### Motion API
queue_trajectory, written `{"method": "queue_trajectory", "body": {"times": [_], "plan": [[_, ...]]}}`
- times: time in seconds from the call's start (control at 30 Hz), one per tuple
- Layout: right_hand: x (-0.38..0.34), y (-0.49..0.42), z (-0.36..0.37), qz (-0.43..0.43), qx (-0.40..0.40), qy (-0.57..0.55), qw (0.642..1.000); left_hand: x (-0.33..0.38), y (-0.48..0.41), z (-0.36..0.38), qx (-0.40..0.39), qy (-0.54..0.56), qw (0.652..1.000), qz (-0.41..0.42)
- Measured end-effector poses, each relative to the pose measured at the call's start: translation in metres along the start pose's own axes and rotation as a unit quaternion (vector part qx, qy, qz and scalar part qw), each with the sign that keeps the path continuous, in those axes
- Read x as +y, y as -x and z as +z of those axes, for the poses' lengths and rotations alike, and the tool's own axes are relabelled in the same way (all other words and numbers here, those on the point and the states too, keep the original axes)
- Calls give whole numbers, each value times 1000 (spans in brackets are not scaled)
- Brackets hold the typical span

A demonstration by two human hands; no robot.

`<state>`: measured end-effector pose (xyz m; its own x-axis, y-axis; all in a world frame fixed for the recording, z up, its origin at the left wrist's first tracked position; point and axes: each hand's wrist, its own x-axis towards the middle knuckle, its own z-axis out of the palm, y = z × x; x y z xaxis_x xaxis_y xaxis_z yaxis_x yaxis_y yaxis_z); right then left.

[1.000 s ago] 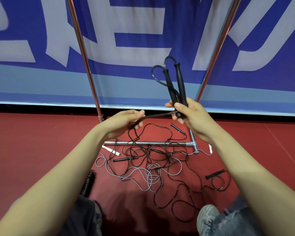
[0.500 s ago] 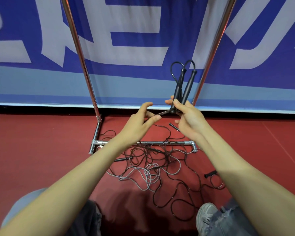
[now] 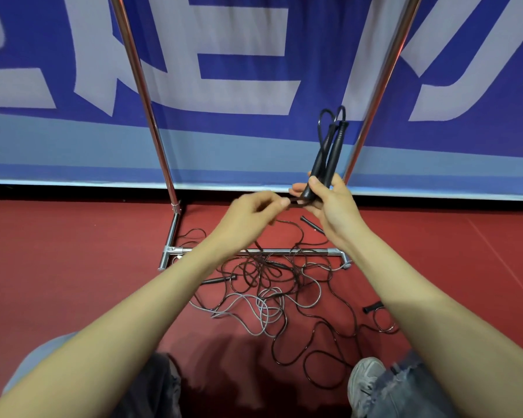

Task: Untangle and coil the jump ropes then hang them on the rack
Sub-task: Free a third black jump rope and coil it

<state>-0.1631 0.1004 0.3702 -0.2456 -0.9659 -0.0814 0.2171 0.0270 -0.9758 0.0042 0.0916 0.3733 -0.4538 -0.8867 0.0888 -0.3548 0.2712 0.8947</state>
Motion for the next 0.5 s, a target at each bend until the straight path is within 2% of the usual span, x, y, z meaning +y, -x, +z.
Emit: {"method": "queue_trajectory", "body": {"times": [0.07, 0.1, 0.17, 0.23, 0.3, 0.4, 0.5], "plan": [[-1, 1, 1, 49, -7, -27, 998, 3, -4, -13, 35, 59, 998, -4], [-1, 3, 2, 82, -15, -54, 995, 2, -4, -18, 44, 39, 998, 10], [-1, 6, 5, 134, -36, -107, 985, 0, -3, -20, 39, -80, 995, 49], [1, 8, 8, 151, -54, -109, 981, -2, -1, -12, 18, -209, 975, 77], [2, 10, 12, 152, -68, -95, 981, -5, 0, -3, 40, -276, 955, 103], [3, 14, 17, 159, -76, -96, 980, -8, -1, 0, 112, -261, 949, 139], [5, 18, 18, 160, -80, -106, 978, -15, -4, -2, 117, -210, 948, 209]]}}
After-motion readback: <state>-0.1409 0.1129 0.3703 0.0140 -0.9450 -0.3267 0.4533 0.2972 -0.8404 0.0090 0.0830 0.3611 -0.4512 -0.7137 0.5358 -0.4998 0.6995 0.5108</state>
